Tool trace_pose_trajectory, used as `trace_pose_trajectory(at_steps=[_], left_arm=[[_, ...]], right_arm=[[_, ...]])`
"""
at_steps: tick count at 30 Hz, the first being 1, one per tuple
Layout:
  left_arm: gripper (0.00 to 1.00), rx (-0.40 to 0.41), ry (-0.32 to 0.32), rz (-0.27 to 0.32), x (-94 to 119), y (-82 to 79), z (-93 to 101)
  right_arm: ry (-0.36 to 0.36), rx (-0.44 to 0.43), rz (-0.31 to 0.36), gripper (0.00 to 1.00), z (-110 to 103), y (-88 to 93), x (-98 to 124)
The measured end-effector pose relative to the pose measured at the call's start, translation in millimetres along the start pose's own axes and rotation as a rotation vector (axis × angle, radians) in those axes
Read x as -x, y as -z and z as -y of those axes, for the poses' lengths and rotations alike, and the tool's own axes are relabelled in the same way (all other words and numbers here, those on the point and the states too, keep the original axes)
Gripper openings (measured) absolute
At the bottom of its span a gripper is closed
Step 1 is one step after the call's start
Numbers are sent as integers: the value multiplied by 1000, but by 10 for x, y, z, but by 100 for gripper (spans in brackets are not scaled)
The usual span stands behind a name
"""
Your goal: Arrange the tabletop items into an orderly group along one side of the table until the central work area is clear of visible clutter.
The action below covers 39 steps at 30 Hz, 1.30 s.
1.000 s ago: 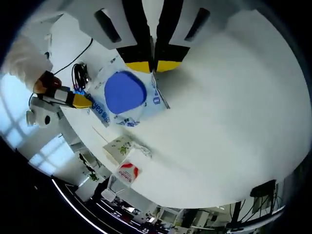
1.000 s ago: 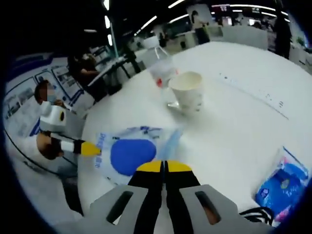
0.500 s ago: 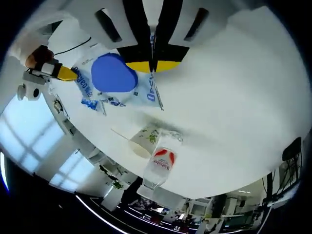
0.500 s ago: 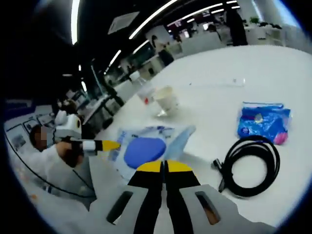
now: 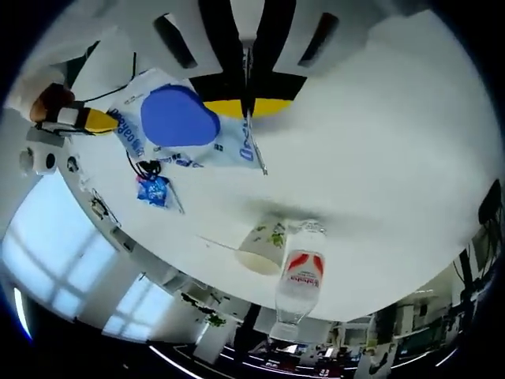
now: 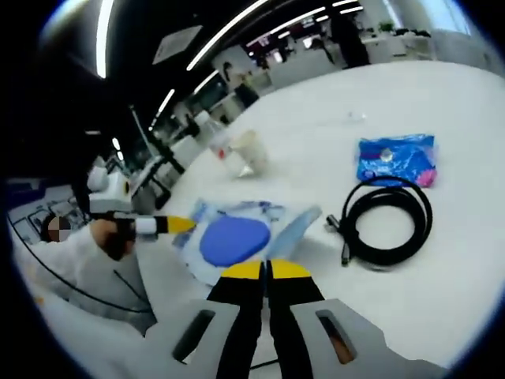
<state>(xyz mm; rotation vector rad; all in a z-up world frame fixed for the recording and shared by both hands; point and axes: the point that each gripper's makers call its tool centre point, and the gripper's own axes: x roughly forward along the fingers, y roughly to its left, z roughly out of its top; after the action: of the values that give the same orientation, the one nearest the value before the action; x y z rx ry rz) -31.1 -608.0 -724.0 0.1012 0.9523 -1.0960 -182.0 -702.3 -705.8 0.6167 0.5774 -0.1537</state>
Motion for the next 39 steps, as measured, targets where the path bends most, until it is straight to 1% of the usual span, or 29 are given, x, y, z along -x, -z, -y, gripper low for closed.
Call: trace_pose_trajectory(at_steps=[3,6,8,10,12,14,17,20,22,25,28,29,31,33,34,36,37,38,39], left_arm=[[0,-14,-6,-15,-44,54,-24],[0,-47,-21,-43,-82,152,-46],[0,-65,-27,-53,-93,202,-63],[0,-61,-33,-63,-109,279,-89],[0,-60,-38,-65,-114,316,-101],[0,-72,-48,-71,-117,351,-121],[0,-93,-49,-77,-119,395,-129],[4,-82,-56,-77,-98,416,-168],[5,-76,-55,-80,-60,427,-171],[9,-59,-49,-78,18,449,-168],[15,-33,-39,-81,85,500,-158],[18,-27,-36,-81,100,516,-156],[21,-15,-37,-90,137,581,-156],[20,-23,-45,-105,160,662,-159],[19,-28,-46,-115,157,709,-160],[19,-20,-43,-121,144,755,-159],[19,-12,-43,-124,134,775,-159],[17,-5,-48,-132,124,804,-161],[13,-10,-49,-121,123,788,-148]], right_arm=[[12,6,-27,0,50,89,-39],[13,-2,-60,0,67,175,-75],[19,7,-66,0,80,206,-87],[27,22,-80,0,96,243,-105],[33,13,-101,0,107,289,-116],[39,9,-98,0,106,307,-117],[55,68,-98,0,139,331,-124],[54,68,-109,0,155,351,-113],[61,59,-100,1,172,339,-106],[58,73,-84,6,163,310,-91],[42,54,-71,12,115,298,-75],[41,47,-73,14,104,311,-74],[46,59,-80,14,101,338,-76],[49,74,-103,14,118,385,-88],[56,70,-116,15,140,423,-98],[63,59,-132,15,163,471,-111],[64,57,-137,14,166,487,-115],[68,57,-145,11,167,503,-117],[72,61,-152,8,171,511,-118]])
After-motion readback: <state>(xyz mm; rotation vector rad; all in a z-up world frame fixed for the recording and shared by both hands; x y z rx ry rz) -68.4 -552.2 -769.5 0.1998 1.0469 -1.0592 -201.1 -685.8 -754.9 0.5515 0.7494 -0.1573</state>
